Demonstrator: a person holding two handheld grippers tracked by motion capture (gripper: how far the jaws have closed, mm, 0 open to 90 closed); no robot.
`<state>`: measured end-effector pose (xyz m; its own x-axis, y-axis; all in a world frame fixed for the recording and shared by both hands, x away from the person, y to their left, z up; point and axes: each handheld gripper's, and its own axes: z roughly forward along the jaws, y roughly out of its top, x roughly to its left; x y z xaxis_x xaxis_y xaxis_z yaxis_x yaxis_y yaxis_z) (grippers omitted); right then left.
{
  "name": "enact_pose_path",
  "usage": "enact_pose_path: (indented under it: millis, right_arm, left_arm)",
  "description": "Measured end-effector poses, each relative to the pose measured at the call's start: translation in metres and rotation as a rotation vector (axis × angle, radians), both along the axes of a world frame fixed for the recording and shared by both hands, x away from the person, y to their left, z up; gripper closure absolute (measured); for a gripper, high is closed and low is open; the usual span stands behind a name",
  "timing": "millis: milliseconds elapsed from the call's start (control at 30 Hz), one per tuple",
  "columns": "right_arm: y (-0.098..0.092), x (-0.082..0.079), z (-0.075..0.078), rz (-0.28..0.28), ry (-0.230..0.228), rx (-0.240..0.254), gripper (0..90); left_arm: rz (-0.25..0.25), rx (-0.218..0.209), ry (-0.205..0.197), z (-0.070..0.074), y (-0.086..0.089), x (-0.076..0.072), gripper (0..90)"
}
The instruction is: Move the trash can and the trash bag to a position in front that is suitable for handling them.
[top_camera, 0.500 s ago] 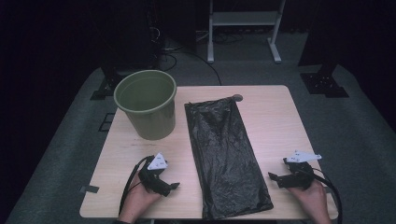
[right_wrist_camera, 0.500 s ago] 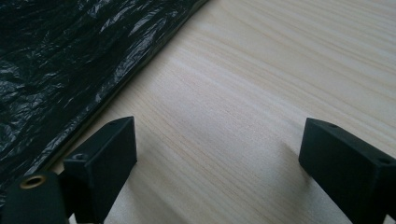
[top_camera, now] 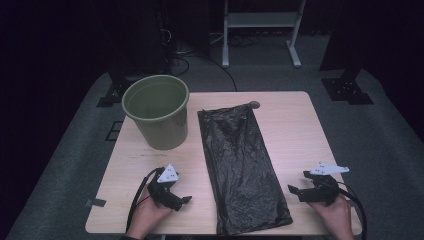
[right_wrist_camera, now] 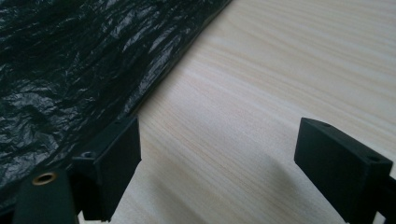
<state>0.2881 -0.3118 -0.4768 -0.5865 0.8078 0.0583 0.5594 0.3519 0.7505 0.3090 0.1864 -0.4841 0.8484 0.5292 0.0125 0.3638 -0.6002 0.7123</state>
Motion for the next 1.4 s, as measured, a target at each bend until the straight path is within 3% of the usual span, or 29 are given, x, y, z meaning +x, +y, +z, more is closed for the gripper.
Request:
enact_pose_path:
  millis: [167, 367, 467, 667, 933, 1167, 1400]
  right_arm:
    - [0.016, -0.003, 0.008, 0.009, -0.011, -0.041, 13.8]
    - [0.041, -0.002, 0.010, 0.065, 0.011, -0.025, 17.0]
    - [0.046, -0.002, 0.010, 0.089, 0.022, 0.007, 18.0]
    - [0.051, 0.000, 0.007, 0.110, 0.044, 0.005, 22.9]
    - [0.054, 0.002, 0.002, 0.137, 0.079, -0.013, 50.9]
    - [0.054, 0.001, 0.002, 0.130, 0.062, -0.052, 90.0]
    - [0.050, 0.001, 0.005, 0.123, 0.047, -0.046, 90.0]
  left_arm:
    - [0.000, 0.000, 0.000, 0.000, 0.000, 0.000, 0.0]
    - [0.001, 0.001, -0.001, 0.000, 0.000, -0.001, 0.0]
    - [0.001, 0.001, 0.000, 0.000, 0.000, -0.001, 0.0]
    - [0.001, 0.001, 0.000, 0.000, 0.000, -0.001, 0.0]
    - [0.001, 0.001, 0.000, 0.000, 0.000, -0.001, 0.0]
    - [0.001, 0.001, -0.001, 0.000, 0.000, -0.001, 0.0]
    - [0.001, 0.001, 0.000, 0.000, 0.000, 0.000, 0.0]
